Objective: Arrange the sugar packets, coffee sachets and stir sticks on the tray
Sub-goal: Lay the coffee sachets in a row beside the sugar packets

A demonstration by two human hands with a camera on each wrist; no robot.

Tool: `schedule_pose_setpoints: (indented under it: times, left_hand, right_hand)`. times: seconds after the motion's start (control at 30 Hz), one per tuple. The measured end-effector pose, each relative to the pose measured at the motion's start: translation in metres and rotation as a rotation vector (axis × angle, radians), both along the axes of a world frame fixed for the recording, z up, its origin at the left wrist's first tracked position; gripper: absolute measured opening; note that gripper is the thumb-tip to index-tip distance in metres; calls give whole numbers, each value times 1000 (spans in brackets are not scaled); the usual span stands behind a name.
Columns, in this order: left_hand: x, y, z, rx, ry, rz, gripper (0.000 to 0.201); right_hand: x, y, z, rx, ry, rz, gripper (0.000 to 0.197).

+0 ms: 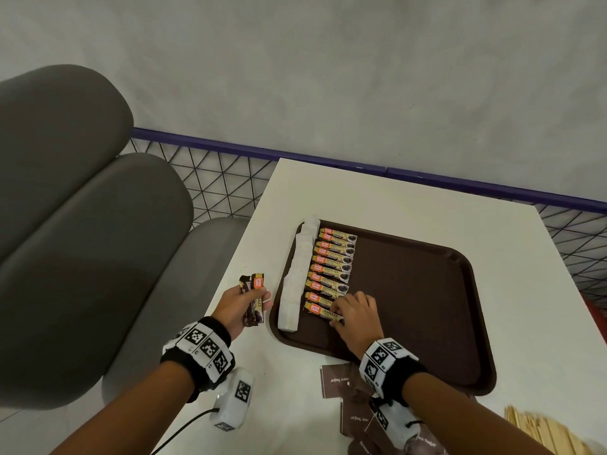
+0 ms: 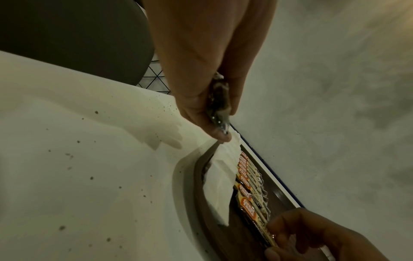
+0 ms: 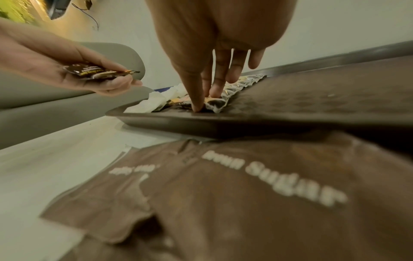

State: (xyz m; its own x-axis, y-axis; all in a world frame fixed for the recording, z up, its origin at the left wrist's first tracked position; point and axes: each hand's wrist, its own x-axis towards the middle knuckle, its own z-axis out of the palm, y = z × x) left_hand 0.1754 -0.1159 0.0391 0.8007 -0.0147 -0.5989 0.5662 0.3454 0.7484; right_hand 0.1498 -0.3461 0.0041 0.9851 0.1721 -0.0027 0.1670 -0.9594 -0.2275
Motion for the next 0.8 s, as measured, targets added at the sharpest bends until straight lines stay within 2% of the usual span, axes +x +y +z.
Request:
schedule_pose_setpoints:
  times: [0.13,0.27,0.4,0.57,0.63,0.73,0.8]
  left_hand:
    - [0,-1,-2,-4,27,-63,26]
    - [1,-5,-5,-69,3,-54,27]
    - [1,-10,0,-19,-38,-97,28]
    - [1,-22,11,-10,-101,-129,26]
    - [0,-27,14,-23,-134,-144,26]
    - [-2,-34,20,-57,-164,-173,27]
    - [-3,-37,21,-97,-166,-183,28]
  right_hand:
    - [-3,2,1,-33,-13,-23,28]
    - [-4,5,3,-36,-24,-23,38]
    - [-4,9,8,80,-54,21,28]
    - [-2,30,30,254,30,60,51]
    - [-1,39,38,339,59,56,45]
    - [1,50,45,461,113,24,22]
    - [2,54,47,542,147,-7,15]
